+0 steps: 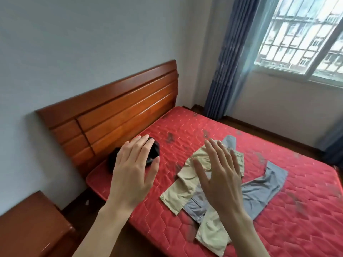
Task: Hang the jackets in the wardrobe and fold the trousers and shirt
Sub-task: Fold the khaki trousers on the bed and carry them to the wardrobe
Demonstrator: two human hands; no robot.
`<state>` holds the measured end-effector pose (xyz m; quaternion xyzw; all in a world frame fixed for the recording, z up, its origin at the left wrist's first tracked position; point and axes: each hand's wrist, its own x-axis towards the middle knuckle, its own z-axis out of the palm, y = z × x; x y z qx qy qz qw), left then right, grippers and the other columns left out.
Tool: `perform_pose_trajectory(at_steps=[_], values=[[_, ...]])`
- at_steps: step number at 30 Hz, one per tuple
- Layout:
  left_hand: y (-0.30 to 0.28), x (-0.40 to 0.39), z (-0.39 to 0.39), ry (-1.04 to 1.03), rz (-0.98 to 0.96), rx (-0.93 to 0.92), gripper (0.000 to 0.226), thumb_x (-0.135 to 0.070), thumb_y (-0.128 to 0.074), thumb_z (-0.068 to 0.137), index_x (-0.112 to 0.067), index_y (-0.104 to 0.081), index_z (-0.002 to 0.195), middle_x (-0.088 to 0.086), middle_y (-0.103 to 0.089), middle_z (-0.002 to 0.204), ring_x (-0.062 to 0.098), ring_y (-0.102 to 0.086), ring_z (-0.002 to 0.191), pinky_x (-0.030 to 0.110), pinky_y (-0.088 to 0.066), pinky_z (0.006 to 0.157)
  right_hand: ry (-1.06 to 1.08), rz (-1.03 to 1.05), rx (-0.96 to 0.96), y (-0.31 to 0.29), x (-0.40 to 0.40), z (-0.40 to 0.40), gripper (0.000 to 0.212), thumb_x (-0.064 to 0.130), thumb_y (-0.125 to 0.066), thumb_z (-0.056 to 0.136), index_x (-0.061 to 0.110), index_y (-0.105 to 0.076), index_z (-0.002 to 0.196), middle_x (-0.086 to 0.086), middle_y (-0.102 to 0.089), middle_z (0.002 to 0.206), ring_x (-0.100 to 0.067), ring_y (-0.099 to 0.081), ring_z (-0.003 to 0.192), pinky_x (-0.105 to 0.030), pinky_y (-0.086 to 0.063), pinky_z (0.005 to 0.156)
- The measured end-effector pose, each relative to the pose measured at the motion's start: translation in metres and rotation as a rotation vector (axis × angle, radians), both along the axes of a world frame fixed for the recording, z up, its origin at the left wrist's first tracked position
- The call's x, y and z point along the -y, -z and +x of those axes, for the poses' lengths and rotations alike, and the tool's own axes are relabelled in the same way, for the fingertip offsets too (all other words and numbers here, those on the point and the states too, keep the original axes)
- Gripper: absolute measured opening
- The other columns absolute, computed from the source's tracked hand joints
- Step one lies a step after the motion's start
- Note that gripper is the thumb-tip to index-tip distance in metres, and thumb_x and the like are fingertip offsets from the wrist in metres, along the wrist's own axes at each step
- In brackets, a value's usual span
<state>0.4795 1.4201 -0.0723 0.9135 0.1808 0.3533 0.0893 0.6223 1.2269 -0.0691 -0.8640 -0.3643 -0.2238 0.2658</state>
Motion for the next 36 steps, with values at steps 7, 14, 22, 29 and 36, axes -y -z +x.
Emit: perform_pose_trajectory(at_steps=[7, 14, 22, 29, 36], values=[[0.020, 0.007, 0.090, 0.245, 0.005, -0.043, 0.054, -0.048, -0.039, 0.110, -0.014, -0.051, 0.150, 0.002, -0.051, 0.155, 0.020, -0.039, 0.150, 0.046, -0.030, 0.124, 0.243, -0.031, -0.068, 0.015, 0.038, 0.041, 0.065, 0.058, -0.041, 0.105, 0.017, -0.047, 0.155, -0.001, -0.047, 0.161, -0.018, -0.032, 0.156, -0.046, -0.019, 0.129], [0.041, 0.024, 0.174, 0.361, -0.011, -0.085, 0.055, -0.050, -0.036, 0.110, -0.015, -0.049, 0.151, 0.001, -0.050, 0.155, 0.021, -0.039, 0.150, 0.045, -0.030, 0.123, 0.362, -0.038, -0.118, 0.026, 0.064, 0.097, 0.065, 0.058, -0.040, 0.105, 0.019, -0.048, 0.155, 0.001, -0.046, 0.161, -0.018, -0.031, 0.156, -0.042, -0.016, 0.130], [0.043, 0.042, 0.304, 0.448, 0.000, -0.117, 0.051, -0.044, -0.041, 0.107, -0.016, -0.052, 0.147, 0.001, -0.055, 0.150, 0.021, -0.044, 0.146, 0.038, -0.028, 0.121, 0.441, 0.001, -0.171, 0.029, 0.085, 0.207, 0.061, 0.058, -0.042, 0.107, 0.023, -0.043, 0.158, 0.004, -0.042, 0.164, -0.015, -0.027, 0.157, -0.037, -0.012, 0.130], [0.064, 0.054, 0.398, 0.472, -0.069, -0.160, 0.049, -0.045, -0.043, 0.107, -0.018, -0.053, 0.146, -0.001, -0.056, 0.149, 0.019, -0.045, 0.144, 0.035, -0.027, 0.120, 0.471, -0.008, -0.211, 0.046, 0.094, 0.302, 0.061, 0.056, -0.047, 0.107, 0.021, -0.044, 0.158, 0.004, -0.043, 0.163, -0.015, -0.028, 0.156, -0.044, -0.018, 0.130], [0.104, 0.039, 0.475, 0.518, -0.165, -0.252, 0.052, -0.049, -0.037, 0.108, -0.019, -0.053, 0.148, -0.003, -0.056, 0.150, 0.016, -0.044, 0.145, 0.036, -0.029, 0.120, 0.544, -0.024, -0.260, 0.087, 0.085, 0.375, 0.061, 0.055, -0.047, 0.107, 0.020, -0.045, 0.157, 0.002, -0.048, 0.160, -0.015, -0.033, 0.154, -0.046, -0.022, 0.128]])
